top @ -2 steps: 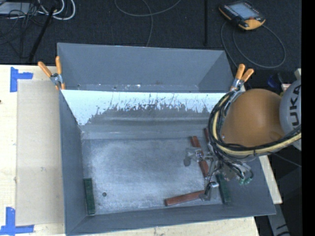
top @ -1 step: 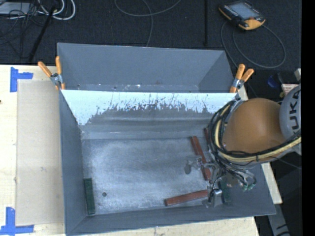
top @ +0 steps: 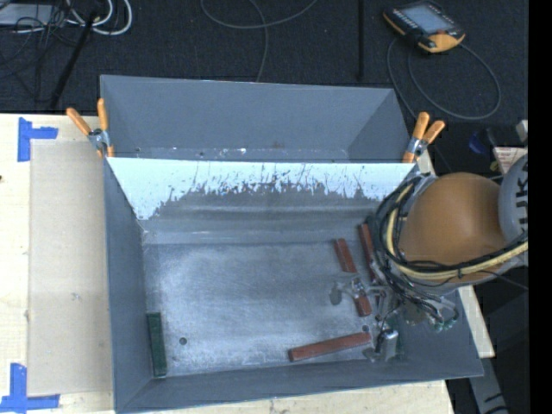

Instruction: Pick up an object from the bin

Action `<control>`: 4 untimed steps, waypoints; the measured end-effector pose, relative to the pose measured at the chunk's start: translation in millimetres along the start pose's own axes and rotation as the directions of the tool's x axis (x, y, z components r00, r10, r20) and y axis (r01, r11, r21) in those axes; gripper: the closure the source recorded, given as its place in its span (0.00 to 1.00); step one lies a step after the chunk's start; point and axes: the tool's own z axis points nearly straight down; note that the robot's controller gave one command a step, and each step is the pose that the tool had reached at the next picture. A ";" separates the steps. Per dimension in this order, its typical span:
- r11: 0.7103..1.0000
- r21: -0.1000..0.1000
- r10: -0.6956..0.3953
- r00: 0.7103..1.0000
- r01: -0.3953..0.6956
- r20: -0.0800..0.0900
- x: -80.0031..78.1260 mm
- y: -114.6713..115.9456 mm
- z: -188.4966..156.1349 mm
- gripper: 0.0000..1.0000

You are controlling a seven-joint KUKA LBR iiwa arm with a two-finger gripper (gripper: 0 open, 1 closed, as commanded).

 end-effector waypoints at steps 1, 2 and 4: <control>0.999 0.004 0.047 0.999 -0.047 0.009 -4.8 -8.9 73.9 0.00; 0.994 0.002 -0.106 0.994 0.106 0.005 -2.9 -9.7 77.1 1.00; 0.994 0.001 -0.106 0.994 0.106 0.003 -2.4 -9.2 74.4 1.00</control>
Offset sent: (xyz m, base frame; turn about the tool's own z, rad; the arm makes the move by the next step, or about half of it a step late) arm 0.0050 -0.0090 -0.0771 -0.1081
